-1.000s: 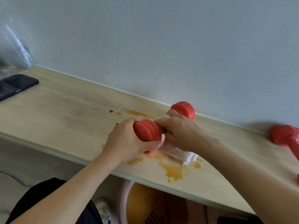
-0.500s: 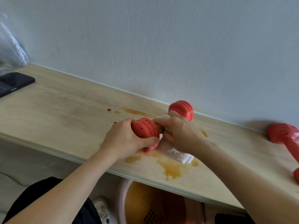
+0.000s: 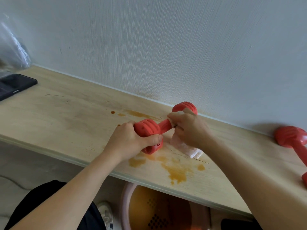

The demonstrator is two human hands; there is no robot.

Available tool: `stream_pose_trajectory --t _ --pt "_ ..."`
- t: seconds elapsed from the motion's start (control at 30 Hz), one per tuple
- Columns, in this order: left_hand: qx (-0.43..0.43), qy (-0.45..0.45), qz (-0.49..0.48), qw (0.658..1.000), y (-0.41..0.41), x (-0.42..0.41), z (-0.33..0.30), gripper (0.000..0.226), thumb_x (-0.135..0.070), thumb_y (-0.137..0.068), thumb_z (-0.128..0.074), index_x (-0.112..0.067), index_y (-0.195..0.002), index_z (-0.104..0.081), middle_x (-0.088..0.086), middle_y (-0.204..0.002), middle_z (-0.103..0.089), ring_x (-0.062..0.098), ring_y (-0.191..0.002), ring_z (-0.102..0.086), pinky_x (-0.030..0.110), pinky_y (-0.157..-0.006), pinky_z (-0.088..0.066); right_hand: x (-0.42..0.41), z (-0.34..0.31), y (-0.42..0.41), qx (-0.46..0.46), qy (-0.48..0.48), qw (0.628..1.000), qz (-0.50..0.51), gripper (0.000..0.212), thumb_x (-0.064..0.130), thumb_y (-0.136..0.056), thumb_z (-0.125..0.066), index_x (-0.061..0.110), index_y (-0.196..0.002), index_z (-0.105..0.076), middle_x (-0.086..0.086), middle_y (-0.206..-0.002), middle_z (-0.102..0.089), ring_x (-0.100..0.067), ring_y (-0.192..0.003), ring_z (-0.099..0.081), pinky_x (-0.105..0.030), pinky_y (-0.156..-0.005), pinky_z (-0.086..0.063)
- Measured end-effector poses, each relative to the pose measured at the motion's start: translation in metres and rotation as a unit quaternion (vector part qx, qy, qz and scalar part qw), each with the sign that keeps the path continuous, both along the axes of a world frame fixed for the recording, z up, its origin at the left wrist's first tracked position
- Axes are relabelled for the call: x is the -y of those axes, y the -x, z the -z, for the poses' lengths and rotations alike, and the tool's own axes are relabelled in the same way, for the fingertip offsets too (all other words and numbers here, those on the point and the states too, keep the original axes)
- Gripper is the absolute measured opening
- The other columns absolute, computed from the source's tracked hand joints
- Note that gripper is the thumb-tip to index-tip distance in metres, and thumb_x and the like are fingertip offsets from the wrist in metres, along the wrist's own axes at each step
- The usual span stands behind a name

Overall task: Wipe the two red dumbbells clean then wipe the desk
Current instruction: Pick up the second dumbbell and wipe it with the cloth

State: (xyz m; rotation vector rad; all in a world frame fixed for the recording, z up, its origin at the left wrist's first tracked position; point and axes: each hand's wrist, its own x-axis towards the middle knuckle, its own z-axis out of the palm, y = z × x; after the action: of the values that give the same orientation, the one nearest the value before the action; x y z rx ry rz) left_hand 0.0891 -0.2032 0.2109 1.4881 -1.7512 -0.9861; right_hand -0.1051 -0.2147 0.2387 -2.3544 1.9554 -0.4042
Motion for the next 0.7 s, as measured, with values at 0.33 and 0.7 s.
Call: stream_pose_trajectory --t 0.33,0.7 --pt "-0.030 -0.024 0.019 0.999 -0.005 0.002 -0.003 0.047 -0.051 -0.060 -0.079 -0.022 -0.092 -0.063 -0.011 -0.085 -0.067 -0.001 -0.076 -0.061 0.015 -0.058 -0.042 0.009 0.000 0.003 -0.050 -0.015 0.999 0.013 0.022 0.020 -0.082 -0.038 0.033 -0.064 -0.042 0.002 -0.084 -0.047 -0.026 -0.077 -0.055 -0.035 -0.056 -0.042" --pt "0.241 0.296 -0.050 0.923 -0.001 -0.013 0.012 0.093 -0.070 -0.043 -0.068 -0.017 -0.117 -0.048 0.004 -0.113 -0.051 0.025 -0.099 -0.054 0.036 -0.081 -0.042 0.022 -0.001 0.000 -0.104 -0.002 0.993 0.048 0.017 0.016 -0.090 -0.044 0.027 -0.085 -0.057 0.001 -0.105 -0.051 -0.024 -0.081 -0.055 -0.031 -0.060 -0.038"
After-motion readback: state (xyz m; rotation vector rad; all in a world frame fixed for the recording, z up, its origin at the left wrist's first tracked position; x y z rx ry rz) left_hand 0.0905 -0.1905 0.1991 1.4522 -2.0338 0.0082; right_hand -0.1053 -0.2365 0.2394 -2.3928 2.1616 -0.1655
